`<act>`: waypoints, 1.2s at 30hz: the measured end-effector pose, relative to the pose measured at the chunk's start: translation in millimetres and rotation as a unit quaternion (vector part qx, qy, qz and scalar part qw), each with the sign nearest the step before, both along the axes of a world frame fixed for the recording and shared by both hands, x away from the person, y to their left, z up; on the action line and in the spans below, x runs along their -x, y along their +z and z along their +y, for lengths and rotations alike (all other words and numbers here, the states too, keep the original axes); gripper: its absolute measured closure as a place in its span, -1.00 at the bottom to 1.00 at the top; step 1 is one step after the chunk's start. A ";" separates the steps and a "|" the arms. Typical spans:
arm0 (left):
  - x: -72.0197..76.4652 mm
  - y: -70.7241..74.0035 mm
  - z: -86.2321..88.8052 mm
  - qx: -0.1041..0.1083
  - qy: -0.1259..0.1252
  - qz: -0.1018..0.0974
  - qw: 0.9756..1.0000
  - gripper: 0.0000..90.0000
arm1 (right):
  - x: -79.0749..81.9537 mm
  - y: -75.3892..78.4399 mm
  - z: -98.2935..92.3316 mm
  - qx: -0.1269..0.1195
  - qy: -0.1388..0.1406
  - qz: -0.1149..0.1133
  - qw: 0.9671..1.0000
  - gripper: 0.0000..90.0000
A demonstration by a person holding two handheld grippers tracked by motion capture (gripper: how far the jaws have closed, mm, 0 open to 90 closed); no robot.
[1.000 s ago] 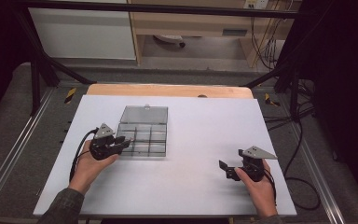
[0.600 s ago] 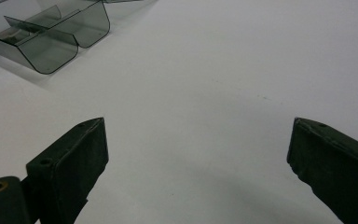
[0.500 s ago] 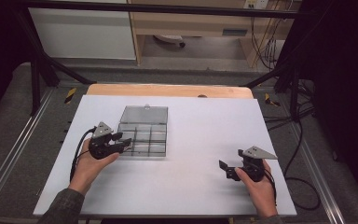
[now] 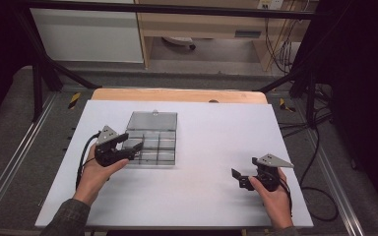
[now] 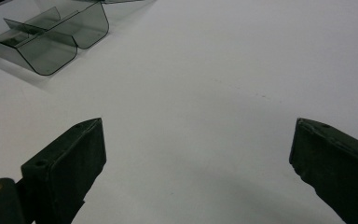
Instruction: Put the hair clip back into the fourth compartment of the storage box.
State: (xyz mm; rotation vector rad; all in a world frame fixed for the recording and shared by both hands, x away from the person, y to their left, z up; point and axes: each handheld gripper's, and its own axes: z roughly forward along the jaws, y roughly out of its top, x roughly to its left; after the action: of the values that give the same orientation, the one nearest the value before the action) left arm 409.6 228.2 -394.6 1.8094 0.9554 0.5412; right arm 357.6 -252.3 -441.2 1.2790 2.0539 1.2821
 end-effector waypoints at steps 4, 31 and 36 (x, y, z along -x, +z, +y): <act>1.1 4.3 -1.1 0.015 -0.003 -0.012 1.000 -0.42 | -1.0 -0.4 0.3 -0.001 -0.002 0.002 1.000 -0.93; 13.8 35.3 -2.3 0.059 0.006 -0.031 0.998 -0.85 | -2.0 -1.5 1.1 0.002 -0.001 0.003 1.000 -0.94; 18.3 44.8 7.0 0.046 0.013 -0.033 0.998 -0.85 | -1.4 -0.7 -0.1 -0.002 -0.002 0.003 1.000 -0.94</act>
State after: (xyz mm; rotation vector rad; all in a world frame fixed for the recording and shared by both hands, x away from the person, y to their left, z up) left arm 391.4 235.2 -349.9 1.6892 0.9448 0.5602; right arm 358.9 -252.5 -441.9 1.2899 2.0514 1.2833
